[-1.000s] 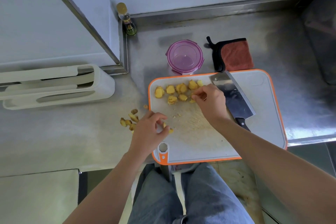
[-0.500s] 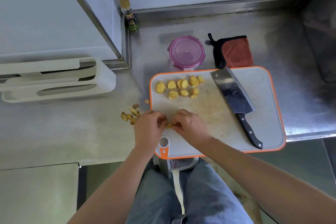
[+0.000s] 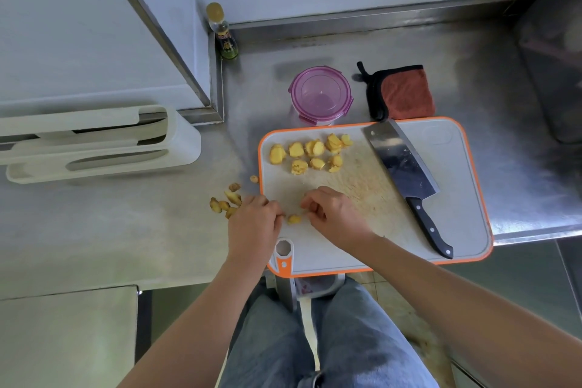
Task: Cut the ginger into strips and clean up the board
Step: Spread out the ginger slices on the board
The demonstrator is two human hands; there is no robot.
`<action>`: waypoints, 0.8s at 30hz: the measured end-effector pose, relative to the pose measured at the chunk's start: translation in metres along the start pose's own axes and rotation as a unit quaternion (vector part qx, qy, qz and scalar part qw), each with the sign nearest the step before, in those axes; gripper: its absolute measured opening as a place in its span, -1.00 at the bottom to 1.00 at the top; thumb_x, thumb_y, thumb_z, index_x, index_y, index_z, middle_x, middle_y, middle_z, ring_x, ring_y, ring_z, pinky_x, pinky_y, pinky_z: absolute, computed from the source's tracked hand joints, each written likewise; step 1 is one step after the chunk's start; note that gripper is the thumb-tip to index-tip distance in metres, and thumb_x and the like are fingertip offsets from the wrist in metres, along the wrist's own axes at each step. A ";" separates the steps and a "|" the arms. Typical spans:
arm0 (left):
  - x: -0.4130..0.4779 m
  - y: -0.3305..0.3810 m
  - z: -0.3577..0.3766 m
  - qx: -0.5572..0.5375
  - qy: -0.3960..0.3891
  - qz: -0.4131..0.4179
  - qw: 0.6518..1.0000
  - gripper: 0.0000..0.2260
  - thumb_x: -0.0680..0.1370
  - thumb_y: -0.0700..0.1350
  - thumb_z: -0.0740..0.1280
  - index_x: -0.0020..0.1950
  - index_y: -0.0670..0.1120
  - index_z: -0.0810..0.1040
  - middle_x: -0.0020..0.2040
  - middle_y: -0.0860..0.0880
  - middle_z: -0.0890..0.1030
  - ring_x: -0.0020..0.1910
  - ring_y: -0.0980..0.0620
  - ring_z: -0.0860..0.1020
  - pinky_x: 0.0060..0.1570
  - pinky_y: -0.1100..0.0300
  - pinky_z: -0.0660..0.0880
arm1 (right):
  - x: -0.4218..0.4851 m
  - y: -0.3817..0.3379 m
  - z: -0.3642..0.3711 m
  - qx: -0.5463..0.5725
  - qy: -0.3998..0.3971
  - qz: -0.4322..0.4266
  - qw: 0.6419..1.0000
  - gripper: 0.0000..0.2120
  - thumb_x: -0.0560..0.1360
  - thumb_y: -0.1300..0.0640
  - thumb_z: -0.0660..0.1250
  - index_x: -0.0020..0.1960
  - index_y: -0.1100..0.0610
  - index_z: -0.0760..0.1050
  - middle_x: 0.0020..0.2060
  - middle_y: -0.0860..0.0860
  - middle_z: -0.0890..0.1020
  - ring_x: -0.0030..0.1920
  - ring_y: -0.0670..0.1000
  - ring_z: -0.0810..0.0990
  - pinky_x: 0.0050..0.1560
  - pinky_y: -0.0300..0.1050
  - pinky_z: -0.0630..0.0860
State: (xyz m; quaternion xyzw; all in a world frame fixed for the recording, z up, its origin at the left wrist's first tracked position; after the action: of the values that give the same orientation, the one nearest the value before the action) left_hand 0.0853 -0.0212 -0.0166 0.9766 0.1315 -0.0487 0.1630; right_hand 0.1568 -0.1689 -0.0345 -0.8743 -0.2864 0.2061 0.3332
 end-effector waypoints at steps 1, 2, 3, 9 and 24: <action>0.000 0.000 0.000 -0.002 -0.004 -0.001 1.000 -0.93 0.50 -0.09 0.40 -0.10 -0.06 0.65 -0.19 0.00 0.60 -0.15 0.01 0.50 -0.32 0.23 0.30 | 0.000 0.001 0.000 0.003 -0.001 0.002 1.000 -0.82 0.39 0.38 0.32 -0.06 0.19 0.58 -0.18 0.01 0.55 -0.25 -0.01 0.51 -0.23 -0.08 0.52; 0.001 -0.001 0.001 -0.010 -0.007 -0.002 1.000 -0.93 0.50 -0.08 0.40 -0.10 -0.06 0.65 -0.19 0.01 0.61 -0.15 0.02 0.50 -0.32 0.24 0.31 | 0.000 0.002 -0.001 0.009 0.000 0.006 1.000 -0.82 0.39 0.37 0.32 -0.06 0.19 0.58 -0.17 0.01 0.56 -0.24 -0.02 0.52 -0.21 -0.12 0.52; 0.001 -0.001 0.001 -0.029 -0.008 -0.003 1.000 -0.94 0.49 -0.09 0.42 -0.11 -0.05 0.64 -0.19 0.02 0.61 -0.15 0.03 0.51 -0.32 0.25 0.33 | 0.000 0.004 -0.002 0.020 0.001 0.013 1.000 -0.82 0.40 0.37 0.32 -0.05 0.19 0.59 -0.17 0.01 0.56 -0.22 -0.03 0.52 -0.19 -0.15 0.52; 0.005 0.005 -0.004 -0.112 -0.023 0.040 0.993 -0.95 0.45 -0.09 0.46 -0.11 -0.02 0.66 -0.20 0.07 0.61 -0.16 0.07 0.54 -0.28 0.17 0.51 | 0.003 0.006 -0.005 0.050 -0.001 0.037 0.998 -0.83 0.41 0.36 0.33 -0.04 0.19 0.59 -0.17 0.04 0.59 -0.19 0.00 0.54 -0.15 -0.14 0.52; 0.007 0.029 0.000 0.067 -0.110 0.054 0.990 -0.89 0.56 -0.10 0.34 0.01 -0.02 0.65 -0.06 0.01 0.53 -0.01 0.01 0.46 -0.23 0.17 0.46 | -0.005 0.015 -0.022 0.065 -0.007 0.046 0.997 -0.81 0.46 0.37 0.29 -0.03 0.16 0.59 -0.17 -0.03 0.57 -0.21 -0.10 0.50 -0.19 -0.33 0.43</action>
State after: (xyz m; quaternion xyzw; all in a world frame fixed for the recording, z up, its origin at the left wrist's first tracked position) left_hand 0.1000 -0.0457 -0.0087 0.9796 0.0564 -0.1556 0.1136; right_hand 0.1703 -0.1916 -0.0287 -0.8613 -0.2345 0.2457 0.3778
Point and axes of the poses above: each hand's wrist, its own x-axis towards the middle knuckle, its own z-axis out of the palm, y = z × x, the point moved 3 cm from there along x, towards the middle knuckle
